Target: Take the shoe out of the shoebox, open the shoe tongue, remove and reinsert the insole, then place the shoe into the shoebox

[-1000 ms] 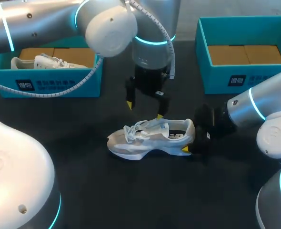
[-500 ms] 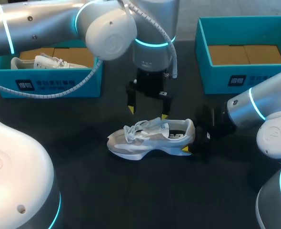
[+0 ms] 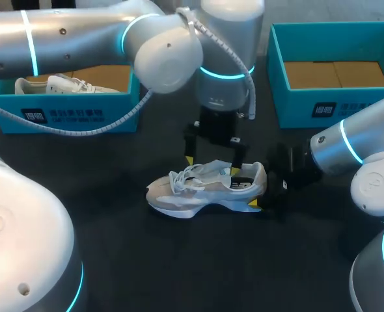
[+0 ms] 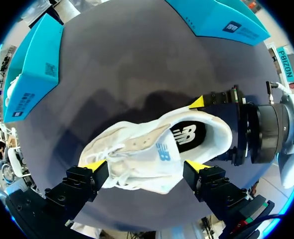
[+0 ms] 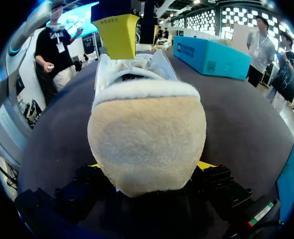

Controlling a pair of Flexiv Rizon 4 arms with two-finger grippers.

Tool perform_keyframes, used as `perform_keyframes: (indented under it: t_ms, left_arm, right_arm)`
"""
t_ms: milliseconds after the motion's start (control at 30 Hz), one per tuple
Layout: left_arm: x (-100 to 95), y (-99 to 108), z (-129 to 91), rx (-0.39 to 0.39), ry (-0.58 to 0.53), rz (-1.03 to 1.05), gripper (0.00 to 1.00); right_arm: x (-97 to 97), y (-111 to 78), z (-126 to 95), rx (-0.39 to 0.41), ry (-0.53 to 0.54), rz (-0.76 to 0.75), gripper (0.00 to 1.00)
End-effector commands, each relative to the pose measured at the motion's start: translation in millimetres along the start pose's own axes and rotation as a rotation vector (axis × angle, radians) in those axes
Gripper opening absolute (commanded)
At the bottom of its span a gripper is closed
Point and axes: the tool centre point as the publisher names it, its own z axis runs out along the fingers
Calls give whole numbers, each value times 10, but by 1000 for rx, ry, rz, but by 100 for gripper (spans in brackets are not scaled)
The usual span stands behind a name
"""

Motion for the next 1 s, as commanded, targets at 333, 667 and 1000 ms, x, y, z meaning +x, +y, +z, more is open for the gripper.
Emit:
perform_keyframes:
  t_ms: [333, 667, 1000]
  left_arm:
    - [145, -32, 211, 2, -80, -70, 100]
    - [74, 11, 301, 8, -135, -147, 100]
    - [-219, 35, 311, 26, -207, -272, 100]
  right_arm:
    - [-13, -3, 16, 1, -1, -1, 0]
    - [-13, -3, 16, 1, -1, -1, 0]
    - [-13, -3, 16, 1, -1, -1, 0]
